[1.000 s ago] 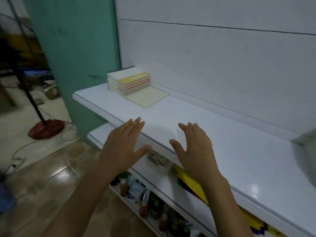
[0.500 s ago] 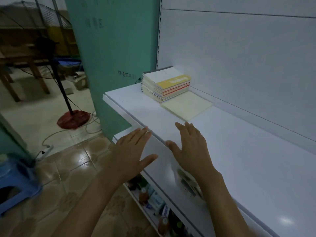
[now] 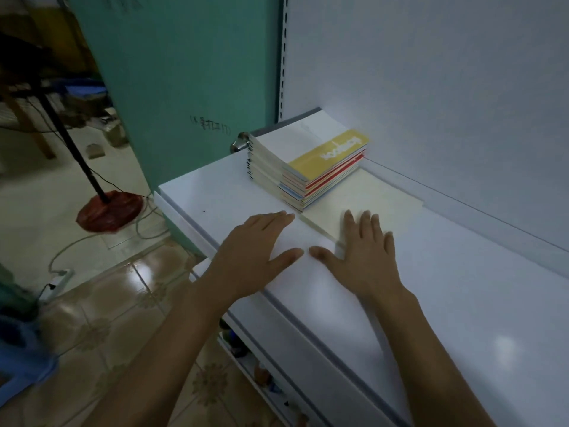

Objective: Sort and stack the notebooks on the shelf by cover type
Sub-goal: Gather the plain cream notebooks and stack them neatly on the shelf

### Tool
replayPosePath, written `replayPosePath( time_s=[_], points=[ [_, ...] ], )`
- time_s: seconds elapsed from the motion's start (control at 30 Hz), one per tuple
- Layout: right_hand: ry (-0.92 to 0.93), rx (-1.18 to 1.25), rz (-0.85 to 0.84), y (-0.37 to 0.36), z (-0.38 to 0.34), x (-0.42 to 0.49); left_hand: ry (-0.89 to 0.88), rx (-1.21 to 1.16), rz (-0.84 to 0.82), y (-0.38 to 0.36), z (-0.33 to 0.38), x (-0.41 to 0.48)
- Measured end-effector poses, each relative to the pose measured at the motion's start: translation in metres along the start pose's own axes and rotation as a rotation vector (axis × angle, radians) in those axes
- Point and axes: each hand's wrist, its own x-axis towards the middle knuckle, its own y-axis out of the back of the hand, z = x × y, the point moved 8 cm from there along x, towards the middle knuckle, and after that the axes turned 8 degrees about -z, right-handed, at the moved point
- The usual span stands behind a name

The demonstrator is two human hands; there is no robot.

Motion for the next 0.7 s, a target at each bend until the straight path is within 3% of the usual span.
replayPosePath(
  time_s=[0.27,0.4,0.6,0.7],
  points=[
    [-0.032,-0.044,0.033,0.001,0.001,-0.001,-0.098,-0.123,0.009,-0.015,-0.012,0.043],
    [-0.027,-0.129,0.112,0.016,-0.003,-0.001,-0.084,-0.370,0.011,-0.012,-0.026,0.049],
    [-0.127,0.197,0.108,0.014,-0.005,-0.031,-0.180,-0.736,-0.091,-0.011,-0.036,0.047],
    [-0.216,0.326,0.208,0.006,-0.020,-0.064,-0.240,-0.707,-0.103,-0.009,-0.035,0.044]
  ],
)
